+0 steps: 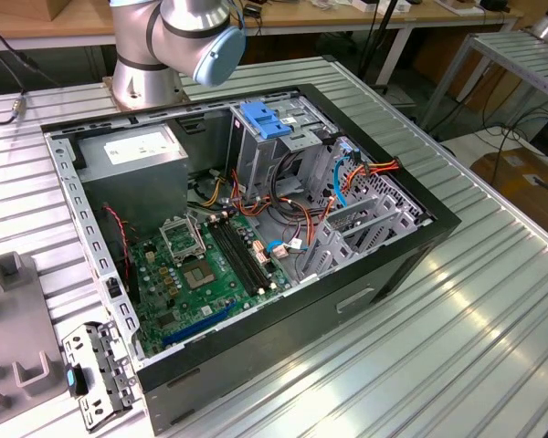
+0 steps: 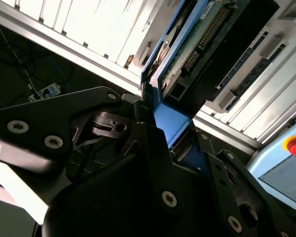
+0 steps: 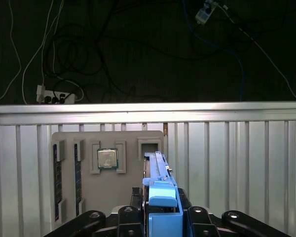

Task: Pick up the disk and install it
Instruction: 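Pick up the disk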

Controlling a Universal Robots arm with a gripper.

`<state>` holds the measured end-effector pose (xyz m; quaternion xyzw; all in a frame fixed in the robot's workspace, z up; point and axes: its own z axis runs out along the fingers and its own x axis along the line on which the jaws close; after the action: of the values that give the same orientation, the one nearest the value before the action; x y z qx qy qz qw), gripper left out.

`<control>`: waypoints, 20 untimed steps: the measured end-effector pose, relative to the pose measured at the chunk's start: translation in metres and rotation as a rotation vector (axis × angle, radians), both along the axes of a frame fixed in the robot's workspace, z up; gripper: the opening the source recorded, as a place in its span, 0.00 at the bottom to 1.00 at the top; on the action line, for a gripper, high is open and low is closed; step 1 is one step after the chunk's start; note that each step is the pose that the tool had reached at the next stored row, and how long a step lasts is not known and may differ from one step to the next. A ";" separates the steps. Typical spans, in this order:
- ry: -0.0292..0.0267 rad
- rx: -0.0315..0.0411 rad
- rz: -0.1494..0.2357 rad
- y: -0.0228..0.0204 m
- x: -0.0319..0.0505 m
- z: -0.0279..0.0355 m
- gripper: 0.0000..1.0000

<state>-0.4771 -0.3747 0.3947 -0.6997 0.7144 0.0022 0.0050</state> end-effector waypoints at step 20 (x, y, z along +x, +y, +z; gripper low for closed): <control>-0.0001 0.0000 0.000 0.0000 0.0000 0.0082 0.37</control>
<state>-0.4771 -0.3747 0.4029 -0.6997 0.7144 0.0021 0.0050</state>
